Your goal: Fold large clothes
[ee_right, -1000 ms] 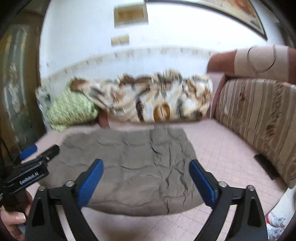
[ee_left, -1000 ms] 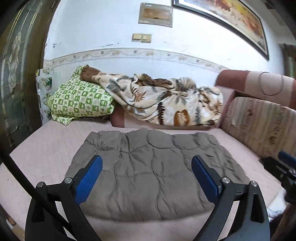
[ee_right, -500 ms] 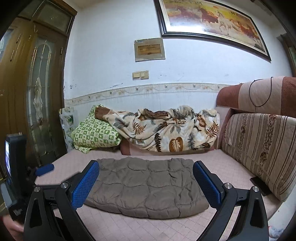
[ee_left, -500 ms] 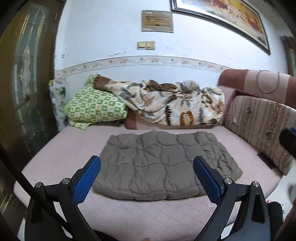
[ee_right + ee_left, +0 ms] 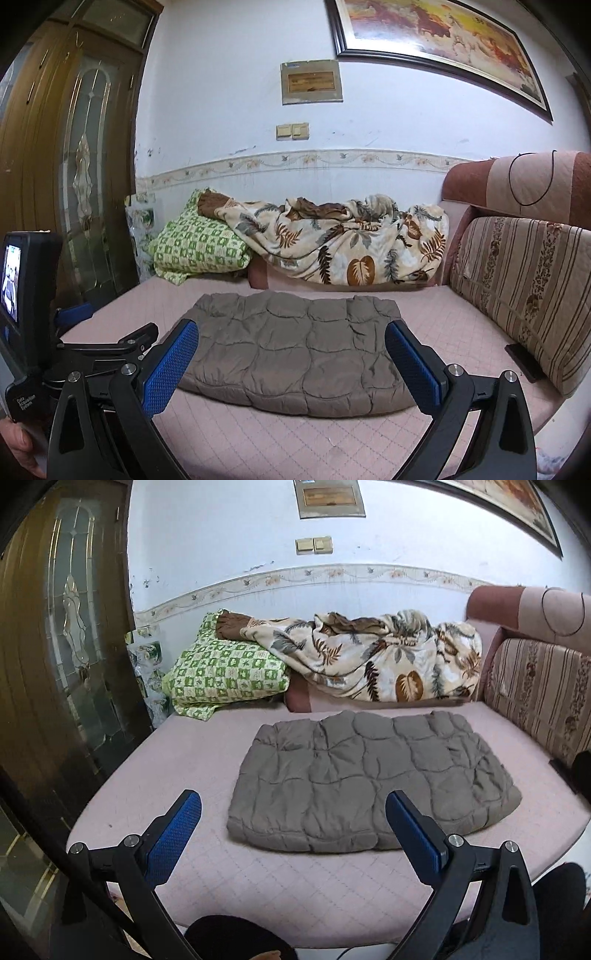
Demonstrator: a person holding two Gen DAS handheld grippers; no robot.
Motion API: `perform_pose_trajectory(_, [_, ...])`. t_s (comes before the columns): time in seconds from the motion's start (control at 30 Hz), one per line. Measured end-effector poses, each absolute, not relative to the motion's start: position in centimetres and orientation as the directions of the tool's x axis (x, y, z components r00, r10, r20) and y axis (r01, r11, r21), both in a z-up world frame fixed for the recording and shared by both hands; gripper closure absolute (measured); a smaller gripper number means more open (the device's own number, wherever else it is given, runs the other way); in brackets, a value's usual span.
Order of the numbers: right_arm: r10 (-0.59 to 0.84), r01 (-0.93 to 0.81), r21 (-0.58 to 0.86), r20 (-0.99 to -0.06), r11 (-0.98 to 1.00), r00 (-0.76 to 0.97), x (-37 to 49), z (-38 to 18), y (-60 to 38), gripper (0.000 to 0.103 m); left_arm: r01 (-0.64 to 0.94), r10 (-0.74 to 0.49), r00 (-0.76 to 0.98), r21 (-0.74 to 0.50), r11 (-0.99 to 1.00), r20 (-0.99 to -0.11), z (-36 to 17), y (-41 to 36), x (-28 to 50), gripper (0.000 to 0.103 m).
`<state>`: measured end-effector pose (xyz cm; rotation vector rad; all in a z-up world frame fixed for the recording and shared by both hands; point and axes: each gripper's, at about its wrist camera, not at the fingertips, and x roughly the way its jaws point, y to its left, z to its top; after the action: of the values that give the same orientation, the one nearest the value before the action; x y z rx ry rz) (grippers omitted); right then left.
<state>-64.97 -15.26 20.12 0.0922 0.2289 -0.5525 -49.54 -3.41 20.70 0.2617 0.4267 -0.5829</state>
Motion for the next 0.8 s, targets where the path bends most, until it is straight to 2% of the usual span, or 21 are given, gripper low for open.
perform_pose_trajectory(0.37, [-0.483,0.513,0.042,-0.276,0.858,0.831,-64.3,19.4,-15.7,0.001,0.575,-0.426,0.773,0.235,0.783,-0.470,19.8,-4.2,-50.9,0.003])
perform_pose_trajectory(0.8, [-0.486,0.521,0.050,-0.296,0.852,0.822,-64.1,18.8,-16.0,0.001,0.624,-0.451,0.733,0.238,0.745,-0.509,19.0,-4.8,-51.1,0.003])
